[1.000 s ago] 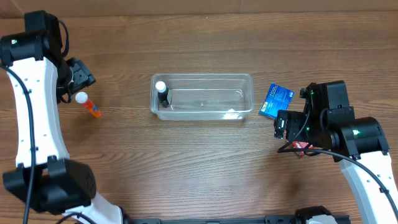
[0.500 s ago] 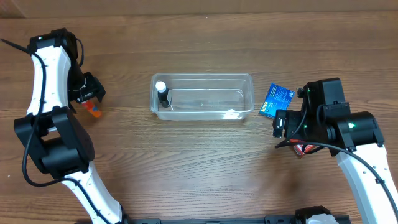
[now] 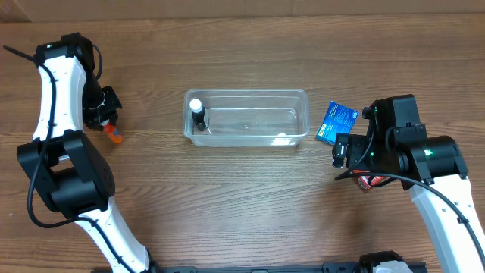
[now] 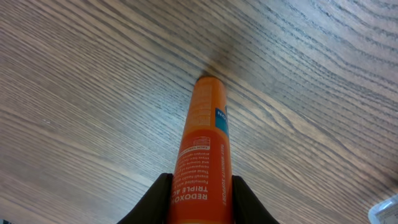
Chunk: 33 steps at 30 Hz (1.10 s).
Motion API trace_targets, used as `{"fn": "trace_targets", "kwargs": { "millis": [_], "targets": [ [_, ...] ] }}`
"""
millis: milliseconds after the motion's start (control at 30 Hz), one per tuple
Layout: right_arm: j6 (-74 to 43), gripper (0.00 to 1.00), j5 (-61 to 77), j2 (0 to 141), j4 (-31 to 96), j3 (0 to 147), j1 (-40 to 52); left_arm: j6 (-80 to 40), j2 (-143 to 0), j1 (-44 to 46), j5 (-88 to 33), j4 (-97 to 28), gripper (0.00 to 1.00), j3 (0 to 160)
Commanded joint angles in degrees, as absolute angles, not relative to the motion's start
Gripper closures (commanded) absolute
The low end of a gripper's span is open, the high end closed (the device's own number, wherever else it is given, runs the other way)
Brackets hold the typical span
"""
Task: Pack container
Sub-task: 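Move the left gripper to the orange tube and grasp it, then place the orange tube beside the bottle in the container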
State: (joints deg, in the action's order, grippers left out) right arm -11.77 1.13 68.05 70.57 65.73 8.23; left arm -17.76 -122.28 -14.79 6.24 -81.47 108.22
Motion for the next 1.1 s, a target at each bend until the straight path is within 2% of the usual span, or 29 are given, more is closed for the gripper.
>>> {"fn": "trace_targets", "kwargs": {
  "millis": [0,100,267,467,567,733,1067],
  "targets": [
    [-11.8,0.00,1.1,67.8,70.5,67.5,7.9,-17.8,-122.5,-15.4,6.5,-82.2,0.90,108.1],
    [-11.8,0.00,1.1,67.8,70.5,67.5,7.9,-17.8,-121.7,-15.0,6.0,-82.7,0.95,108.2],
    [-11.8,0.00,1.1,67.8,70.5,67.5,7.9,-17.8,-115.0,-12.3,2.1,-83.8,0.96,108.2],
    [-11.8,0.00,1.1,67.8,70.6,67.5,7.9,-17.6,-97.2,-1.3,0.2,-83.9,0.96,108.2],
    [-11.8,0.00,1.1,67.8,70.6,67.5,7.9,-17.6,-93.1,5.5,0.2,-83.9,0.96,108.2],
    [-11.8,0.00,1.1,67.8,70.7,67.5,7.9,-18.2,-95.4,13.4,0.2,-84.6,0.96,108.0],
    [-12.0,0.00,1.1,67.8,70.7,67.5,7.9,-18.4,-107.5,17.3,0.2,-84.8,0.96,108.0]
  ]
}}
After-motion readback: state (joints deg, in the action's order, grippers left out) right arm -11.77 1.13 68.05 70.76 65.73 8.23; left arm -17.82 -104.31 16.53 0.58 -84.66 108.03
